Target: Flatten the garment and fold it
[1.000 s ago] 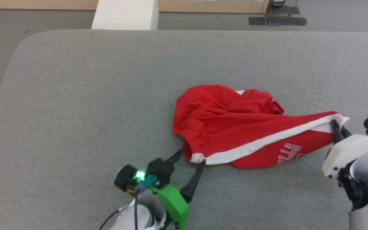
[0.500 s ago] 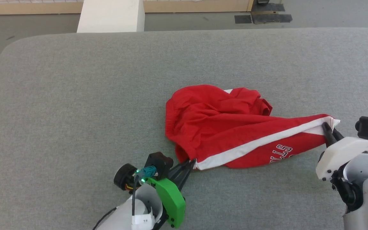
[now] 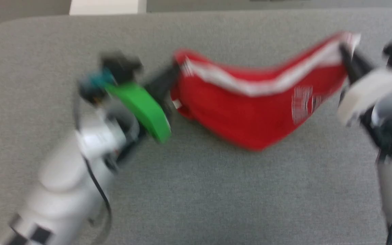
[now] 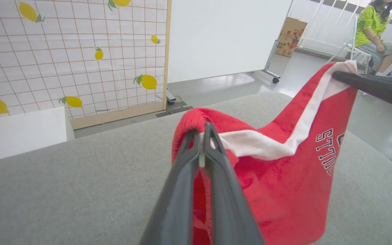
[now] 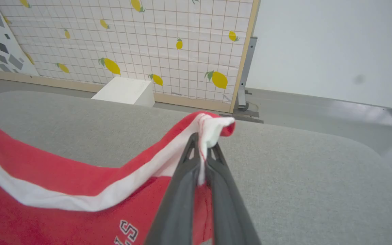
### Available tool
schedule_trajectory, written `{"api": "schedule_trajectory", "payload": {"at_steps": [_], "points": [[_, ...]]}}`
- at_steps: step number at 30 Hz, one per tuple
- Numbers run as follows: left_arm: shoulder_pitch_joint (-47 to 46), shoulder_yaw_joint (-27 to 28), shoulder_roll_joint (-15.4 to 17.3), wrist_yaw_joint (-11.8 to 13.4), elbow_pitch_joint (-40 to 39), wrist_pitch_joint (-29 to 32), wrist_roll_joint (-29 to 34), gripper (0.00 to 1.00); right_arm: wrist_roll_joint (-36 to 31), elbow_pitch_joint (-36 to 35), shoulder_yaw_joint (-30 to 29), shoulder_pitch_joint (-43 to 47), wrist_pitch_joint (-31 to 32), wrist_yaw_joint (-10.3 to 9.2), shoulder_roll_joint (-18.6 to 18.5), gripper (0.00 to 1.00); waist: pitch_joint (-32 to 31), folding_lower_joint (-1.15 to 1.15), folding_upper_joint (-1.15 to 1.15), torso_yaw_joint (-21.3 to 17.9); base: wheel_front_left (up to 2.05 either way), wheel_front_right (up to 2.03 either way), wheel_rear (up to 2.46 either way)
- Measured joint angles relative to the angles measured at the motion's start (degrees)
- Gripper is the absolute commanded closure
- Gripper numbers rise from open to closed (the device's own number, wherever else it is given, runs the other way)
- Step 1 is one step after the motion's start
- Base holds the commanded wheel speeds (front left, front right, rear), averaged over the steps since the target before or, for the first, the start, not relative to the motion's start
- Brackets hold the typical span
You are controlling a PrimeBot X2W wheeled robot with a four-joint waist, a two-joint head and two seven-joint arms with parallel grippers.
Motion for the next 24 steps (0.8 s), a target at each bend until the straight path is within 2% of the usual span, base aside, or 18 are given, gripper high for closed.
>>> {"api": "schedule_trajectory", "payload": {"at_steps": [4, 10, 16, 21, 24], "points": [[-11.55, 5.09, 2.61, 0.23, 2.32, 3.85, -1.15, 1.00, 1.72, 1.22, 4.99, -12.46, 1.07, 0.01, -4.56, 1.00, 3.45, 0.00, 0.00, -0.83, 0.00, 0.00, 0.00], [-27.26, 11.94, 2.38, 5.71, 6.23, 3.67, -1.12, 1.00, 3.74, 6.80, 7.94, -31.01, -0.68, 0.01, -6.44, 1.00, 9.33, 0.01, 0.00, -2.35, 0.00, 0.00, 0.00], [-40.16, 15.38, 2.19, 10.15, 9.84, -2.27, 2.53, 1.00, 0.29, 13.16, 7.89, -46.50, -8.67, 0.03, -6.16, 1.00, 15.14, 0.01, 0.00, -4.26, 0.00, 0.00, 0.00], [-46.86, 17.01, 0.93, 11.27, 11.58, -8.75, 4.23, 1.00, -2.81, 16.15, 6.13, -53.43, -15.49, 0.04, -5.42, 1.00, 18.69, 0.01, 0.00, -5.53, 0.00, 0.00, 0.00], [-47.58, 17.36, 0.18, 11.10, 12.41, -10.72, 4.03, 1.00, -3.30, 17.82, 5.82, -54.56, -18.13, 0.04, -5.09, 1.00, 20.09, 0.01, 0.00, -5.92, 0.00, 0.00, 0.00]]}}
